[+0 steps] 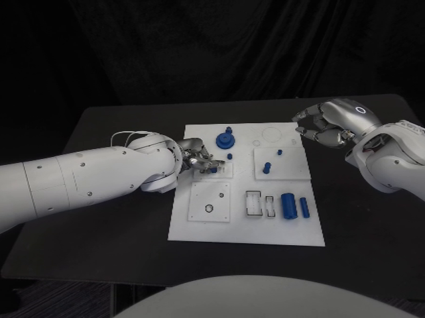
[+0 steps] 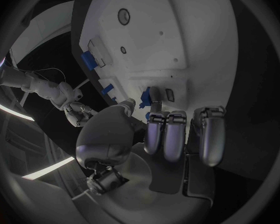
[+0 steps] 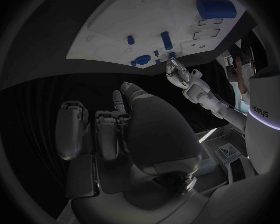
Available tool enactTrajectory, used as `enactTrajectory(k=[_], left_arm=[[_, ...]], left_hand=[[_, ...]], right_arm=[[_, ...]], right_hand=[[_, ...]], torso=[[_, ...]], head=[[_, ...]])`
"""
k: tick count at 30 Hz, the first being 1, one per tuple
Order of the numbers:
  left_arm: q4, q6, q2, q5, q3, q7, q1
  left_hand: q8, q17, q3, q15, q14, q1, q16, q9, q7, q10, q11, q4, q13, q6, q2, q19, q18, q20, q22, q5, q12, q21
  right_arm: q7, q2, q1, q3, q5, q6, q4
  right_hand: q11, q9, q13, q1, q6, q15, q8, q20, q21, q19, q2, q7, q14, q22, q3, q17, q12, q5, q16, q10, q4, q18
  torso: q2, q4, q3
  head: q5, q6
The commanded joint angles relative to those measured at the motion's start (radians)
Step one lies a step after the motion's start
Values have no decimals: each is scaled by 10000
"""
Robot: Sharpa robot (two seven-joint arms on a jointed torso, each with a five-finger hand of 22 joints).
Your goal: Assemble the parts on the task board
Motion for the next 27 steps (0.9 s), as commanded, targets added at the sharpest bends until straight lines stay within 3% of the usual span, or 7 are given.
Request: enactTrajectory(k=[1,11,18,23,27], left_arm=[[-29,433,-12,76,-83,-40,-125],[-95,281,-26,78,-83,349,-129],[-167,312,-20,79,-83,477,-131],[-192,227,-28,79,-83,589,-133],[-204,182,-28,79,-83,634,-135]], left_hand=[[-33,2633,-268,-14,1038,-279,26,118,-6,1029,-21,13,2623,141,175,43,-132,13,1518,-58,-5,-45],[299,2633,-805,-51,1038,-606,26,958,-59,1029,-66,17,2623,62,727,54,-133,-22,1552,-22,-5,-67],[408,2633,-988,-61,1038,-703,26,1288,-76,1029,-80,19,2623,25,990,60,-135,-32,1572,37,-5,-71],[500,2633,-1095,-75,1038,-699,26,1548,-102,1029,-99,12,2623,36,1208,63,-135,-44,1585,222,-5,-79],[639,2633,-1190,-102,1038,-541,26,1888,-144,1029,-133,8,2623,57,1370,73,-137,-67,1609,583,-5,-82]], right_arm=[[-241,-10,-26,6,-30,128,4],[-280,-6,-34,6,-29,175,-2],[-302,-7,-36,6,-15,201,-2],[-286,-10,-36,6,132,214,-5],[-283,-10,-38,6,169,225,-9]], right_hand=[[52,-15,2633,85,37,76,-47,48,-49,209,2,-12,1044,2013,84,2598,26,40,-14,1058,3,-71],[49,-23,2633,46,40,74,-56,47,-41,211,22,-15,1042,2015,104,2592,26,82,-21,1058,26,-73],[45,-30,2633,25,45,72,-62,45,-65,201,41,-20,1040,2008,128,2584,26,122,-30,1058,36,-67],[44,-32,2633,20,49,70,-63,45,-69,199,52,-22,1039,2007,142,2582,26,139,-33,1058,38,-66],[43,-39,2633,15,52,68,-70,43,-96,188,71,-18,1035,1998,175,2569,26,184,-48,1058,36,-60]], torso=[[0,0,2],[7,2,2],[7,5,0],[7,-1,8],[8,1,5]], head=[[-10,1],[17,1],[10,1],[17,1],[24,1]])
